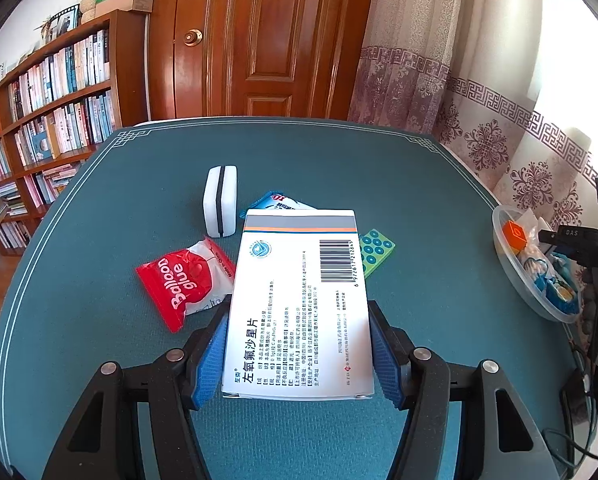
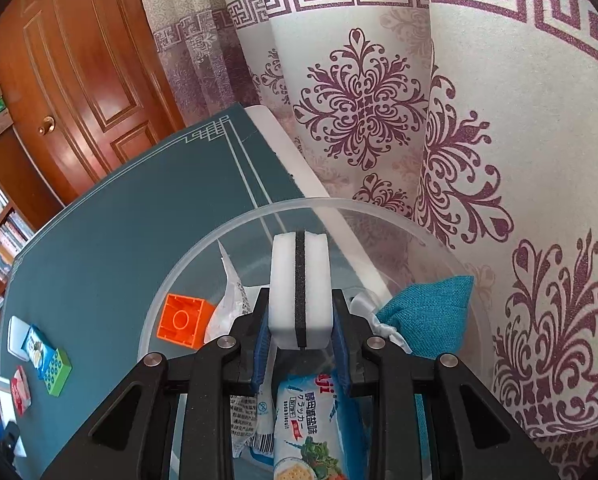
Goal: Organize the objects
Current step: 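Carry the eraser into the bowl and open the right gripper while the left holds the box, then carry the white medicine box into the bowl and open the left gripper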
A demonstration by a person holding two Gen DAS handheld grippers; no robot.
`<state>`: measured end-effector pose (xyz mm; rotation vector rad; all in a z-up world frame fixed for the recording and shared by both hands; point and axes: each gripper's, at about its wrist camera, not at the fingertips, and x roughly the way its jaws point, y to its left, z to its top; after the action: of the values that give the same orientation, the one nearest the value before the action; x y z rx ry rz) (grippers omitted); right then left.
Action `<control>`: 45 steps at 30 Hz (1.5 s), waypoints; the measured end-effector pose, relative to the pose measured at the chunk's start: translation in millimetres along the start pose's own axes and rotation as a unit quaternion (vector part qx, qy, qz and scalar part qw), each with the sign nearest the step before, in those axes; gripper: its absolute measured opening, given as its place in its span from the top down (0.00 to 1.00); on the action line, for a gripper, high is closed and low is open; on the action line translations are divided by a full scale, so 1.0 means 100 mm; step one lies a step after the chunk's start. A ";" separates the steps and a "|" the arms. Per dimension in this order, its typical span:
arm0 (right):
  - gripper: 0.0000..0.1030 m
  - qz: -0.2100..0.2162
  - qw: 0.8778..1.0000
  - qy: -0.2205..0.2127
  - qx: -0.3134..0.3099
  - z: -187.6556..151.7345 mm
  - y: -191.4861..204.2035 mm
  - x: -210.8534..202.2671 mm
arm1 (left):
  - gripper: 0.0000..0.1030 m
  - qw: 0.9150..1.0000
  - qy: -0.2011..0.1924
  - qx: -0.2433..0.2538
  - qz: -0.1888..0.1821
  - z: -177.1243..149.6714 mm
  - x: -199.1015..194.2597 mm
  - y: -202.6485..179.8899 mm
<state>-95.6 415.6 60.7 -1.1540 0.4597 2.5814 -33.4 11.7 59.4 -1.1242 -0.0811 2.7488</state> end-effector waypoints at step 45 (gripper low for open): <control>0.45 0.057 0.990 -0.093 -0.090 -1.20 -0.18 -1.22 | 0.36 0.975 0.028 0.156 -0.153 0.38 0.22 -2.29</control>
<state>70.0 369.7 74.2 -0.9514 0.2627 2.8448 -44.1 241.0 97.8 -1.0058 0.1657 2.3544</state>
